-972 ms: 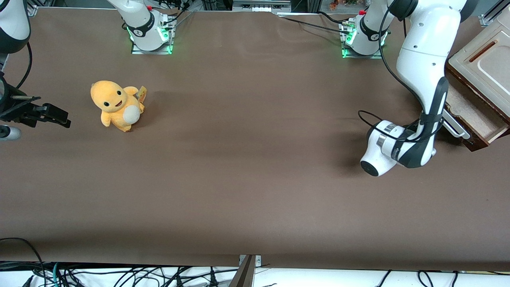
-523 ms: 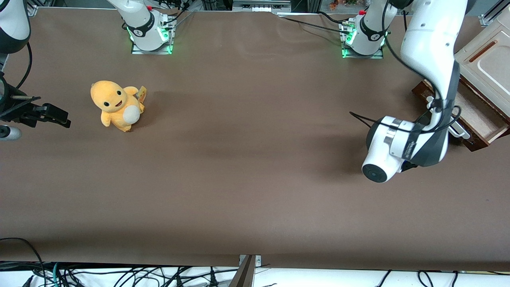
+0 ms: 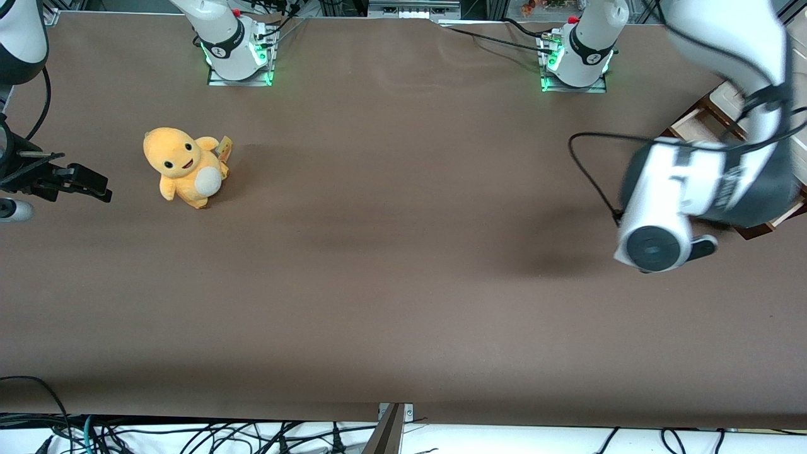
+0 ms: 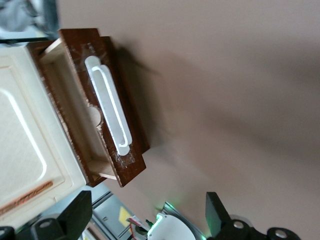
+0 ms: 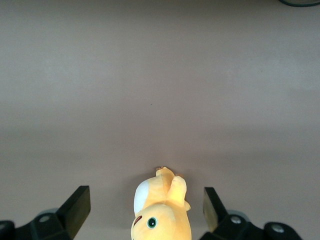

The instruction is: Open lower drawer with left arm only

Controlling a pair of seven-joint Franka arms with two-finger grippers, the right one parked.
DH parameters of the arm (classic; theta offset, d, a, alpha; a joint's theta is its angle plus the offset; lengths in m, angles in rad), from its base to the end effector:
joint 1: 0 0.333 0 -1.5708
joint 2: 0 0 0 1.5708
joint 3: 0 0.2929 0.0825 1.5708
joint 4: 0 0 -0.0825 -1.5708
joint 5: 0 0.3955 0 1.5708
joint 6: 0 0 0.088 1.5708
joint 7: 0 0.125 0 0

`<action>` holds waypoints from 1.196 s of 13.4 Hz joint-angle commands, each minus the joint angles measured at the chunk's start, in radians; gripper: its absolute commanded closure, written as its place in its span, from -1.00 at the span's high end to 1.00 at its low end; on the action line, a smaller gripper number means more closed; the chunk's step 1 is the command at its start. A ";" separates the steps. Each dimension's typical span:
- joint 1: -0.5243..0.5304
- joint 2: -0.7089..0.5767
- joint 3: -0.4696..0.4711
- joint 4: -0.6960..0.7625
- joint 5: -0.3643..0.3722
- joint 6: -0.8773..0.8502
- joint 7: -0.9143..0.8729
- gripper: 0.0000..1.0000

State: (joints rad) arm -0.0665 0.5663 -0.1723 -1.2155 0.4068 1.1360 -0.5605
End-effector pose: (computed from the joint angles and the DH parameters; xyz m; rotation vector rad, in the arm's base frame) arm 0.6276 -0.0686 0.3914 -2.4954 -0.4637 0.6121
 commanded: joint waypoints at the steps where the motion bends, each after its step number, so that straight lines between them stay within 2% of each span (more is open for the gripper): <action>1: 0.068 -0.060 -0.013 0.033 -0.113 -0.001 0.155 1.00; 3: 0.100 -0.100 -0.010 0.053 -0.195 0.014 0.241 1.00; 5: 0.112 -0.195 0.002 0.001 -0.281 0.155 0.333 1.00; 8: 0.108 -0.327 0.008 -0.163 -0.310 0.364 0.436 1.00; 10: 0.109 -0.431 0.025 -0.313 -0.393 0.531 0.429 1.00; 12: 0.094 -0.503 0.062 -0.428 -0.399 0.611 0.451 1.00; 16: 0.033 -0.513 0.143 -0.437 -0.341 0.565 0.571 1.00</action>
State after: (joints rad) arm 0.0007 0.0885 -0.0697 -1.6141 0.0419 1.7083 -0.0401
